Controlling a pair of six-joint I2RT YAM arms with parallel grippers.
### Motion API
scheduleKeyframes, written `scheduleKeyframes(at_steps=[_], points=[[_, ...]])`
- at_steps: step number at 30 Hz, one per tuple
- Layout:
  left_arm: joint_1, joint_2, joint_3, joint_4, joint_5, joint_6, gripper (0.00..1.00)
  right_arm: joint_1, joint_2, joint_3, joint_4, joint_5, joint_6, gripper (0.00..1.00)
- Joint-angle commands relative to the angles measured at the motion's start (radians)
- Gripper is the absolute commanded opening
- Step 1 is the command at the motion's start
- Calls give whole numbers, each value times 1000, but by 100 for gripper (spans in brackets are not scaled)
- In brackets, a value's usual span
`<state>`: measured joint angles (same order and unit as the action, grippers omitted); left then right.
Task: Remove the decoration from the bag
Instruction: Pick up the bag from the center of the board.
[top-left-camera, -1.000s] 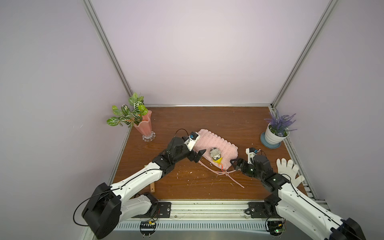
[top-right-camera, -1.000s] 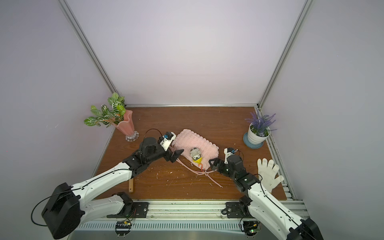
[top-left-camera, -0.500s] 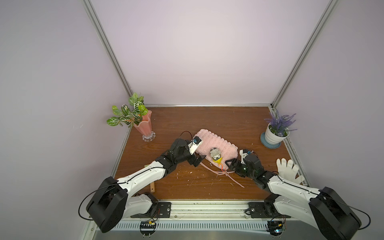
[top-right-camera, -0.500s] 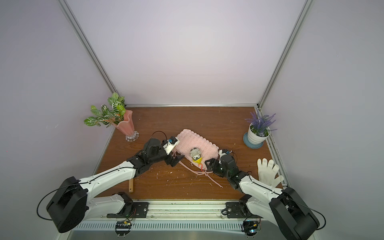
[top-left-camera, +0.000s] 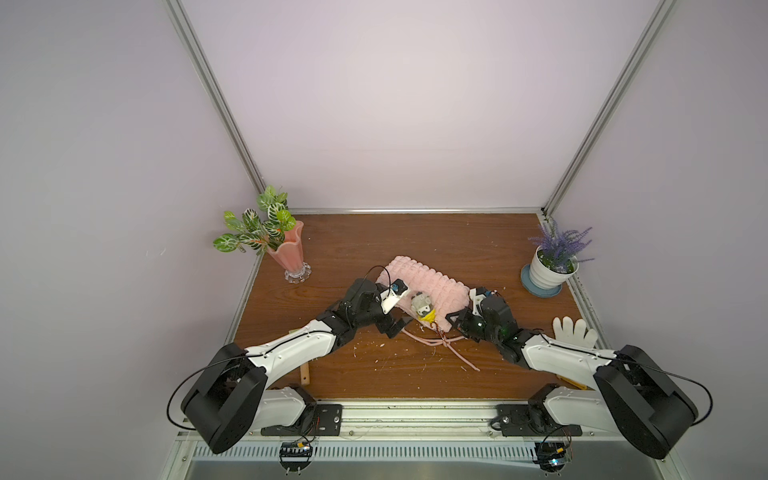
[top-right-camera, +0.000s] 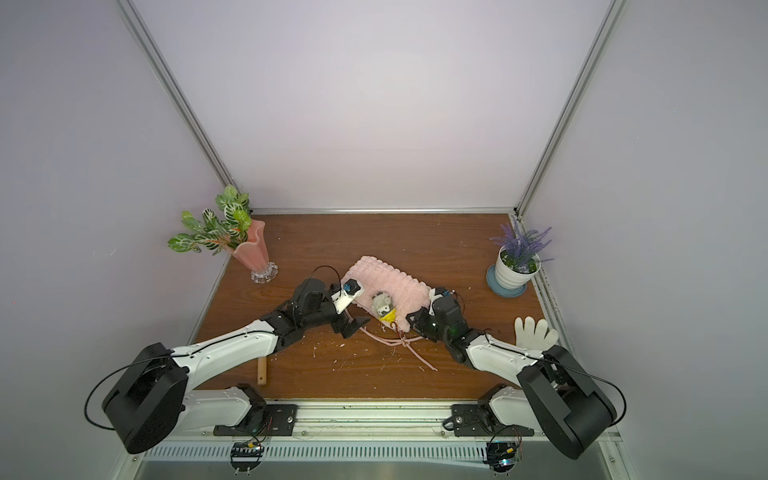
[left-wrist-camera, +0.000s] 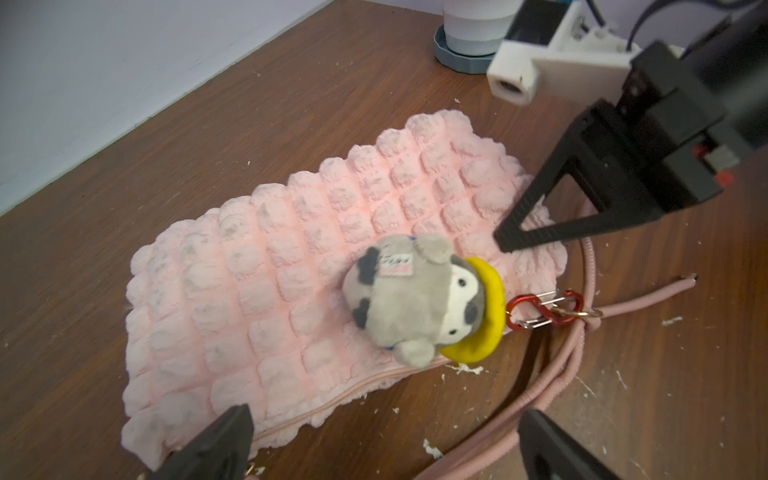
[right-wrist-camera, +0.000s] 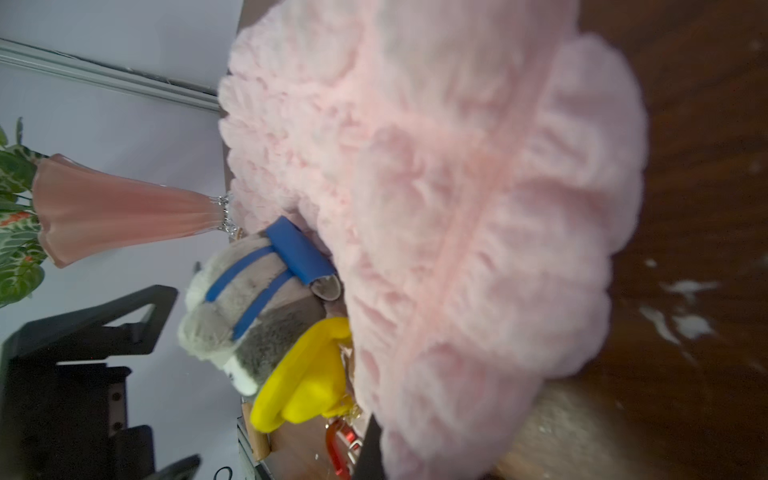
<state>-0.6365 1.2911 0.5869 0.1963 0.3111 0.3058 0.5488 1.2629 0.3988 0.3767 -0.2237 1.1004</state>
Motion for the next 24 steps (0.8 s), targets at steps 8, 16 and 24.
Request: scheduleKeyframes(at_steps=[8, 16, 24], points=[[-49, 14, 25, 11, -80, 219, 98, -1, -54, 222, -247, -89, -20, 6], [-58, -124, 96, -74, -147, 229, 98, -9, -37, 356, -316, -123, 15, 4], [-87, -38, 117, -35, -221, 403, 94, -9, 23, 456, -369, -187, 48, 4]])
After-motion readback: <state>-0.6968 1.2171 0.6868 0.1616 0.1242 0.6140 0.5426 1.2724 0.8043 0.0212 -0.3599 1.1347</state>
